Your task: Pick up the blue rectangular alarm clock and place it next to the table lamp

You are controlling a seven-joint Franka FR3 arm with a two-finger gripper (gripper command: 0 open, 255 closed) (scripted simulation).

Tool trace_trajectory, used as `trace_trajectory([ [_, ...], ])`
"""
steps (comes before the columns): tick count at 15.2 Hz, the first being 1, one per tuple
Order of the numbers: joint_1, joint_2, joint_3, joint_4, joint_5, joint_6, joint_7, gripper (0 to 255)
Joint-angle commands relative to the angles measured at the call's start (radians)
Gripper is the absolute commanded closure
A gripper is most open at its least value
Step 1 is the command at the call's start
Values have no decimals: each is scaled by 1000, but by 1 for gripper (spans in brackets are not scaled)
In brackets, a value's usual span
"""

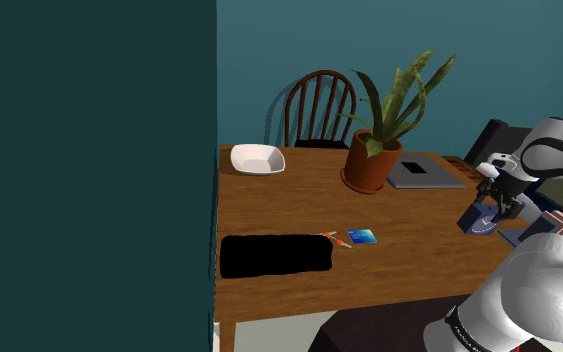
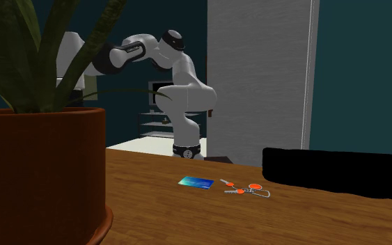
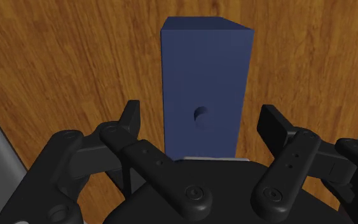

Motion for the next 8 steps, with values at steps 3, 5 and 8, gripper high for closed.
trace_trajectory([
  [3,-26,-28,94,49,58,-98,-18,0],
  [5,-30,-34,116,65,72,-123,-22,0],
  [8,-30,-34,116,65,72,-123,-22,0],
])
